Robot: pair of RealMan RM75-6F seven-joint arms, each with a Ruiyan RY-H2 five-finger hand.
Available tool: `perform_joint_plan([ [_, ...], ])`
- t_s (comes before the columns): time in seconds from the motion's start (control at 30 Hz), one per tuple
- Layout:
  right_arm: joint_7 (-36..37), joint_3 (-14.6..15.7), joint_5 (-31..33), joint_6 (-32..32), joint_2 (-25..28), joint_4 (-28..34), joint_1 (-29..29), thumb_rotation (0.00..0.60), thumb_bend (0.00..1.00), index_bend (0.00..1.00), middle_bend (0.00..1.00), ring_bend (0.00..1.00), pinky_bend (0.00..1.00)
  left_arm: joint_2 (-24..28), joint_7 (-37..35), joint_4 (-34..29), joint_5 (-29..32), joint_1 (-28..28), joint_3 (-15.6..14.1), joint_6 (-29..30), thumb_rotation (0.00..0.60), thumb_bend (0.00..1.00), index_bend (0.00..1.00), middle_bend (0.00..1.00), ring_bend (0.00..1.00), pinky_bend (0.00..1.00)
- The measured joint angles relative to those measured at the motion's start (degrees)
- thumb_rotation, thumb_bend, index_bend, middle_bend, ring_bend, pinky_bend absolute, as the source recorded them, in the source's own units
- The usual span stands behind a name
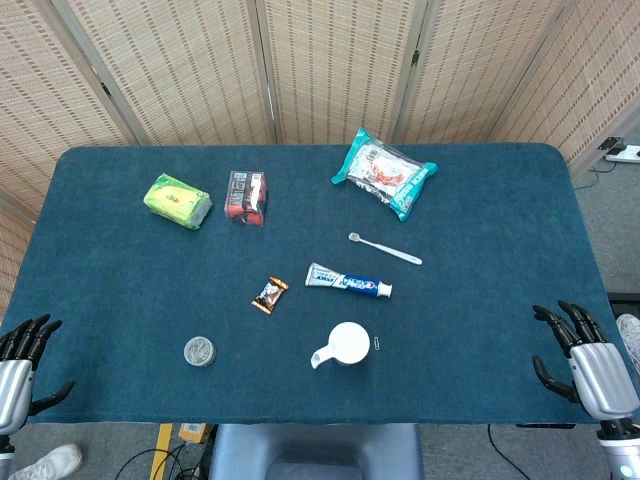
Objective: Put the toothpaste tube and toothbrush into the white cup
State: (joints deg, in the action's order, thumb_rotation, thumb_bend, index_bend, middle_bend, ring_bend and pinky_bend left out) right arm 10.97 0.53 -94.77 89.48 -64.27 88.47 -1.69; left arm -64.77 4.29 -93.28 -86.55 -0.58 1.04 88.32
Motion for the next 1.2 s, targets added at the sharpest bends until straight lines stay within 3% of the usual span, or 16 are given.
perform_joint_plan([
  [0.5,-0.6,-0.1,0.4,-1.4,0.2,0.4,-0.9,0.6,0.35,0.15,0.26,0.08,0.1,-0.1,0.6,-0.2,0.5,0.0,0.0,-0.3,0.6,0.25,0.17,0.11,0.1,0.15],
  [0.77,-3.0,-1.1,1.6,-3.9,-0.1,1.9,-2.6,0.6,0.29,0.15,0.26,0.08,0.1,-0.5,0.4,0.2,1.0,0.0,0.0,-0.7,0.6,0.25,0.17,0.11,0.1,0.15],
  [0.97,-7.2,-3.1,3.1,-8.5,-1.1,3.6,-6.3,0.6,0.19,0.15,0.26,0.08,0.1,-0.4,-0.2,0.2,0.6,0.2,-0.2,-0.5,0.6,0.25,0.17,0.11,0.1,0.15],
  [1.2,-16.0,-6.6,7.3,-18.6,-5.1,4.9,-13.8,0.6,0.1,0.15,0.26,0.09,0.1,0.1,-1.4,0.6,0.6,0.9,-0.4,0.5,0.6,0.25,0.17,0.11,0.1,0.15],
])
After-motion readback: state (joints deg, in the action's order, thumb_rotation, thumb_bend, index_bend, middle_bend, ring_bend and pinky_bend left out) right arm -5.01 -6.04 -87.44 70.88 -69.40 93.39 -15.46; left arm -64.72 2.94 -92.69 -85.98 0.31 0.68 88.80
